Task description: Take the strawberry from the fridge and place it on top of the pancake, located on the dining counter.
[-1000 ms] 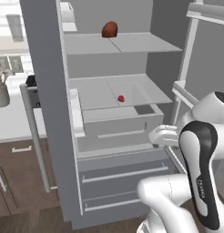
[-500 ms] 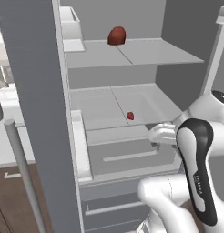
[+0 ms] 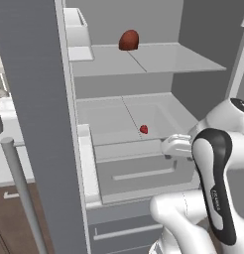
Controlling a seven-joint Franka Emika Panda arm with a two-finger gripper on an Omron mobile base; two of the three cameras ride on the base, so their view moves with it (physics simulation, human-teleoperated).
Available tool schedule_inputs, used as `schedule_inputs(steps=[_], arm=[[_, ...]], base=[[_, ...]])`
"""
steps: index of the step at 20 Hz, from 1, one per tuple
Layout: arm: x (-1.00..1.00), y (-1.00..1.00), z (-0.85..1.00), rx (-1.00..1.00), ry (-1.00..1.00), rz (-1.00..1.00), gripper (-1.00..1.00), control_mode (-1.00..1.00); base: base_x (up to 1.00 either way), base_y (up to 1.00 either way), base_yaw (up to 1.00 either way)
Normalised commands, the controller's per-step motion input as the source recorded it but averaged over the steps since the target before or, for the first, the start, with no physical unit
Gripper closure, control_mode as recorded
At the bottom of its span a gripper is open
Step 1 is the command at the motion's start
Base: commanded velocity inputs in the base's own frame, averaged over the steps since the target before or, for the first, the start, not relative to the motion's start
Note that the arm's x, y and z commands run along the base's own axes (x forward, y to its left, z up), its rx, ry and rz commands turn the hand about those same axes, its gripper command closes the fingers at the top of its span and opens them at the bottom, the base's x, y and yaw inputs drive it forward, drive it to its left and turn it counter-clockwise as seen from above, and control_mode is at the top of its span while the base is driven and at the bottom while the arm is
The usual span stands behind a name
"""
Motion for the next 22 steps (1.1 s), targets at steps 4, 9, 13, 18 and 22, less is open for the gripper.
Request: schedule_inputs(steps=[4,9,13,18,22], arm=[[0.37,0.00,0.00,0.00,-0.16,0.00,-1.00,-1.00],[0.56,0.00,-0.02,-0.07,-0.04,0.00,-1.00,-1.00],[0.77,0.00,-0.17,-0.03,-0.04,-0.01,-1.00,-1.00],[0.73,0.00,-0.13,-0.05,-0.06,0.00,-1.00,-1.00],[0.65,0.00,-0.02,-0.11,-0.01,0.00,-1.00,-1.00]], base=[[0.14,0.00,0.00],[0.00,0.00,0.00],[0.00,0.00,0.00],[0.00,0.00,0.00],[0.00,0.00,0.00]])
